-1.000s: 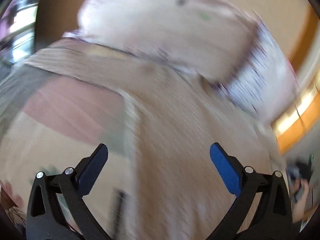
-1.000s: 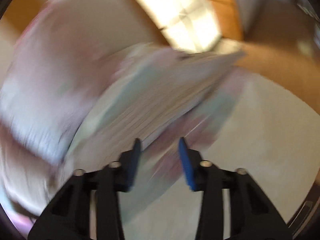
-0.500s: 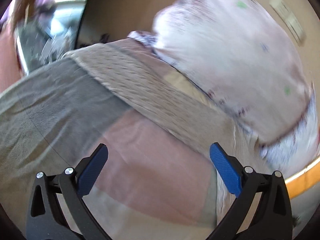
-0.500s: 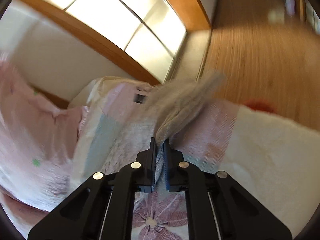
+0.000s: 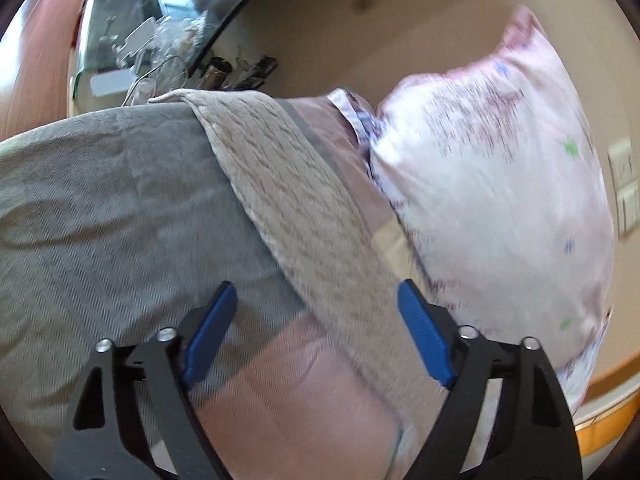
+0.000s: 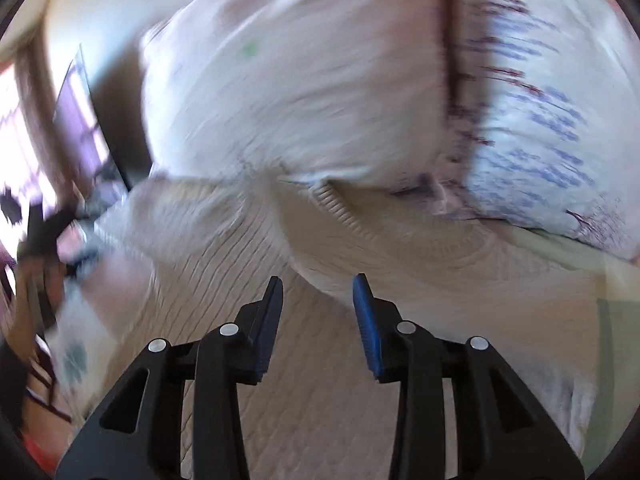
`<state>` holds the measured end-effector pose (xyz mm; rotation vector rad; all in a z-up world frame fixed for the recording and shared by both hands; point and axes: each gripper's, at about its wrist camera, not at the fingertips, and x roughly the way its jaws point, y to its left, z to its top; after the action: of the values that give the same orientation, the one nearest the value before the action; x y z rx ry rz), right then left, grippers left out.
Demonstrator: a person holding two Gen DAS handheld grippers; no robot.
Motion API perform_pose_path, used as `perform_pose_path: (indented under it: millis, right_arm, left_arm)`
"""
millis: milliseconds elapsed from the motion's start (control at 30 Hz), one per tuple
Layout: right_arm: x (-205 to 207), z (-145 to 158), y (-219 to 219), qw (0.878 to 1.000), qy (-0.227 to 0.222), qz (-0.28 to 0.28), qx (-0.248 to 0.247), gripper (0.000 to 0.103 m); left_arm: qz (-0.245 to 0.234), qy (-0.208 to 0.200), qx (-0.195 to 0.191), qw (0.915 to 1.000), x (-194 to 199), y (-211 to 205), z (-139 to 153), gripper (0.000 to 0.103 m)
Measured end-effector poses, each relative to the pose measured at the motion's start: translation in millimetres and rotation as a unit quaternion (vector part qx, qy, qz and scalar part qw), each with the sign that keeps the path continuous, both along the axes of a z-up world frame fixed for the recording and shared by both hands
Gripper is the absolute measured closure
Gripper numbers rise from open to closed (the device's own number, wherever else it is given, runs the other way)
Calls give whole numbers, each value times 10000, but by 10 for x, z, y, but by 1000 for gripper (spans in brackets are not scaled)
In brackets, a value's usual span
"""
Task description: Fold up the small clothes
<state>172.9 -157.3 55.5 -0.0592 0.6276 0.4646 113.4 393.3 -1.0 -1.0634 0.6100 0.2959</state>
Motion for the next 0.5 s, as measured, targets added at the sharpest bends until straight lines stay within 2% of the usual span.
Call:
perform_pose_path:
  millis: [67,100,133,233,300,333,367,433,500]
  right_arm:
    - [-98,2,-99,9999,-133,-90,42,27]
    - [-173,27,-265,9994,-237,-230,131,23]
    - [-197,49,-398,9989,-287,-353,149,21]
    - [-259,73,-814,9957,-314,-869,71,19]
    - [-274,30,-1152,9918,-222,-1254,89,16]
    - [-309,10,-1261,9902,-162,-1385,101,16]
    - [-307,-24,-1370,9886,-84,-1501,124,16]
    - [-323,-116,-1591,9850,76,-1712,196,16]
    - [-348,-201,-1747,9822,151,-1860,214,16]
  left_arm:
    - [172,31,-82,9998,42,118,-25,35]
    - [243,24,-104,9996,77,192,-35,38]
    - [295,28,-94,9995,106,235,-35,39]
    - [389,111,-74,9992,238,406,-47,53]
    - [383,195,-107,9990,331,494,-82,79]
    - [346,250,-72,9991,366,509,-89,86]
    - [275,352,59,9990,415,498,-74,95]
    - [170,314,396,9986,452,394,59,96]
    - [-267,147,1181,9925,547,65,420,97]
